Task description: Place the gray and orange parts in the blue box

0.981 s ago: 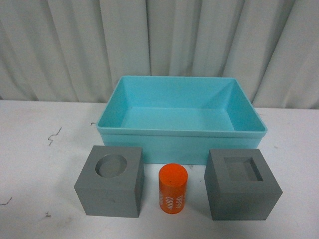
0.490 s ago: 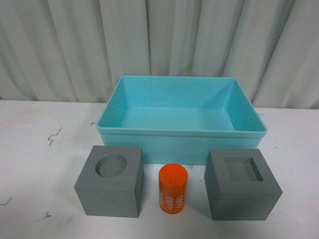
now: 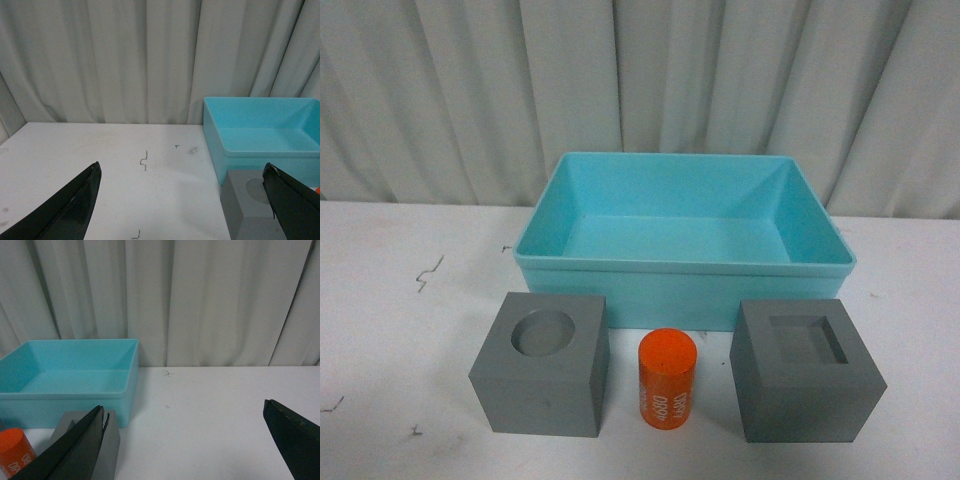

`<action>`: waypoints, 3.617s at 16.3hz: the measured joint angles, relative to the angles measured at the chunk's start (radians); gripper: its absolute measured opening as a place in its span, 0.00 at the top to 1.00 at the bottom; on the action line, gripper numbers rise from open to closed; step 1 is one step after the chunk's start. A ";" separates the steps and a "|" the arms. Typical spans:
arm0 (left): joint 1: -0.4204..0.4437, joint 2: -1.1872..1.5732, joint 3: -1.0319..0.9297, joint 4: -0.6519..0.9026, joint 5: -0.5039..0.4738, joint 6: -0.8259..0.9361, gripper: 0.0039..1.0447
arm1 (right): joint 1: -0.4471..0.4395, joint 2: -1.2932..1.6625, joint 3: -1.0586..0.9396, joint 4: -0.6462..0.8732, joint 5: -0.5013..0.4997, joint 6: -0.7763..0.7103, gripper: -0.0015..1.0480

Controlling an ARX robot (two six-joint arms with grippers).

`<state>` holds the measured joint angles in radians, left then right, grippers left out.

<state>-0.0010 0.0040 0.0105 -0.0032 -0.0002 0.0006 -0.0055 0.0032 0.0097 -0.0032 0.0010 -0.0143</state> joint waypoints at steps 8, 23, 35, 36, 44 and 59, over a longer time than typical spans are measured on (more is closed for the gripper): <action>0.000 0.000 0.000 0.000 0.000 0.000 0.06 | 0.000 0.000 0.000 0.000 0.000 0.000 0.06; 0.000 0.000 0.000 0.000 0.000 0.000 0.06 | 0.000 0.000 0.000 0.000 0.000 0.000 0.06; 0.000 0.000 0.000 0.000 0.000 0.000 0.06 | 0.049 0.743 0.310 0.424 0.049 0.102 0.06; 0.000 0.000 0.000 0.000 0.000 0.000 0.06 | 0.041 0.877 0.402 0.381 0.016 0.124 0.06; 0.000 0.000 0.000 0.000 0.000 0.000 0.06 | 0.048 1.498 0.917 -0.172 -0.292 0.197 0.06; 0.000 0.000 0.000 0.000 0.000 0.000 0.06 | 0.129 1.861 0.910 -0.074 -0.314 0.189 0.06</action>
<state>-0.0010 0.0040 0.0105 -0.0032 -0.0002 0.0006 0.1238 1.8641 0.9199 -0.0776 -0.3134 0.1745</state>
